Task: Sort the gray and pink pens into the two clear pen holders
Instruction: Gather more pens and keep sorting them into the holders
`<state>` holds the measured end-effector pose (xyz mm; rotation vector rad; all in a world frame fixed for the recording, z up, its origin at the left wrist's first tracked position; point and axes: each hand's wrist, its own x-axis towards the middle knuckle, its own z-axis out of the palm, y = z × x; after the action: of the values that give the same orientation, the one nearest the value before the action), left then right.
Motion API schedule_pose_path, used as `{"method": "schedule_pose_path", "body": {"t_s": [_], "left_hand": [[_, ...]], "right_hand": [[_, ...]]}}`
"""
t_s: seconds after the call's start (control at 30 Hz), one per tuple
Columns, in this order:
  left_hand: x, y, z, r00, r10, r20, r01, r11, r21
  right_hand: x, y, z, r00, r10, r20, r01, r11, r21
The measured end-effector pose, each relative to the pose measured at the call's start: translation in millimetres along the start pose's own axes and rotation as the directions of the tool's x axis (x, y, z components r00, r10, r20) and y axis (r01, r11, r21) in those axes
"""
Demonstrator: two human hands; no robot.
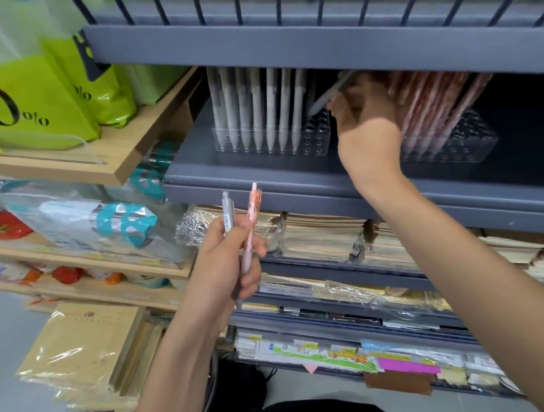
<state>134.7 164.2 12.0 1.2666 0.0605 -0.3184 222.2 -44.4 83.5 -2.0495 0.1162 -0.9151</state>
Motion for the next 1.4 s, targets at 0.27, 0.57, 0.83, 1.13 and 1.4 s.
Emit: {"method": "schedule_pose_path", "body": {"t_s": [0.27, 0.57, 0.83, 1.13, 1.4], "left_hand": [[-5, 5, -4, 0.999, 0.04, -0.003, -0.04, 0.999, 0.011], [-4, 1, 3, 0.991, 0.136, -0.009, -0.135, 0.989, 0.064], [-3, 0, 11, 0.972, 0.233, 0.024, -0.234, 0.969, 0.081], [8, -4, 36, 0.976, 0.214, 0.037, -0.217, 0.97, 0.11], [16, -8, 72, 0.987, 0.112, 0.114, -0.11, 0.994, -0.026]], "right_hand": [[30, -16, 17, 0.992, 0.029, 0.124, 0.016, 0.938, -0.345], [46, -18, 19, 0.966, 0.109, 0.235, 0.01, 0.891, -0.455], [7, -13, -1, 0.94, 0.143, 0.31, -0.156, 0.988, 0.018], [-49, -8, -36, 0.676, 0.129, 0.726, -0.357, 0.919, 0.169], [-31, 24, -94, 0.907, 0.245, 0.341, -0.405, 0.726, 0.555]]}}
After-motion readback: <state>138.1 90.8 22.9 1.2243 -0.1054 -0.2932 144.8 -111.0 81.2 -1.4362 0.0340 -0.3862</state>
